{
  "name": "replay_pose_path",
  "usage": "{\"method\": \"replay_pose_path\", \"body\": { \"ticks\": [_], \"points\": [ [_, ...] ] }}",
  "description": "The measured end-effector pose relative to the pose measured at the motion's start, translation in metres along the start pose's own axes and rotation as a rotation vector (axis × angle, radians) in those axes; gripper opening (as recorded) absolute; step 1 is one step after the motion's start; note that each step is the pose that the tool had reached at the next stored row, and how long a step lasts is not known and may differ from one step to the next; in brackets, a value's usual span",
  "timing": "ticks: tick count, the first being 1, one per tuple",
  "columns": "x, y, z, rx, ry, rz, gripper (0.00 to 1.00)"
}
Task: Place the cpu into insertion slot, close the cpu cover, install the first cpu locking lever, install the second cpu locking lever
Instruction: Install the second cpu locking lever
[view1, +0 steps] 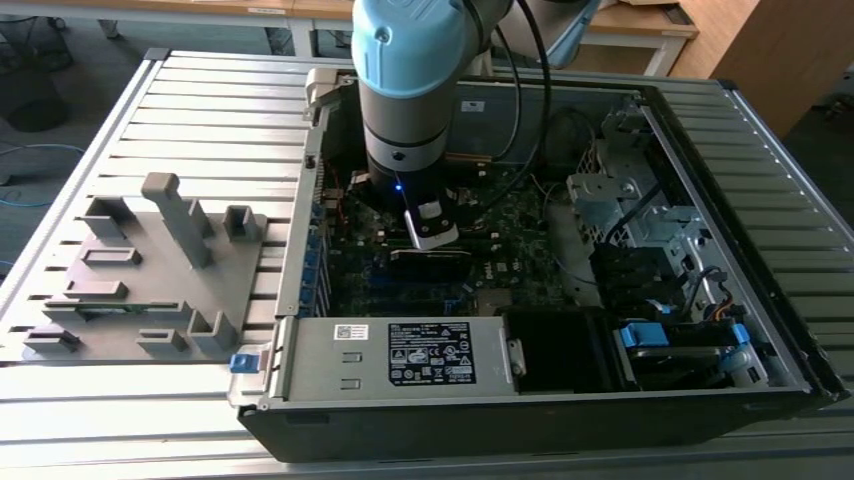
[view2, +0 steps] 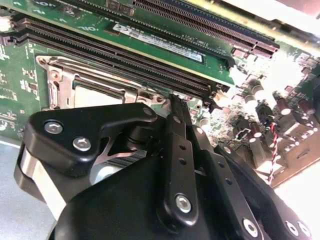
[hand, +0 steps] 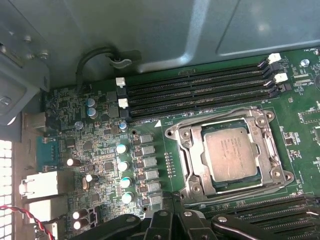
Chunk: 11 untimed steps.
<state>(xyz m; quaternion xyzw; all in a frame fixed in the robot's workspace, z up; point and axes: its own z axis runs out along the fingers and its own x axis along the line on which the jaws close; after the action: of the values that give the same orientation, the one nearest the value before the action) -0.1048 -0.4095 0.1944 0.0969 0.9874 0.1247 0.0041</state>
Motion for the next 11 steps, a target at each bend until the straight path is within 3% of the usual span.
{"method": "replay_pose_path", "body": {
  "ticks": [11],
  "points": [
    [-0.0001, -0.0006, -0.0002, 0.01, -0.004, 0.008, 0.1]
  ]
}}
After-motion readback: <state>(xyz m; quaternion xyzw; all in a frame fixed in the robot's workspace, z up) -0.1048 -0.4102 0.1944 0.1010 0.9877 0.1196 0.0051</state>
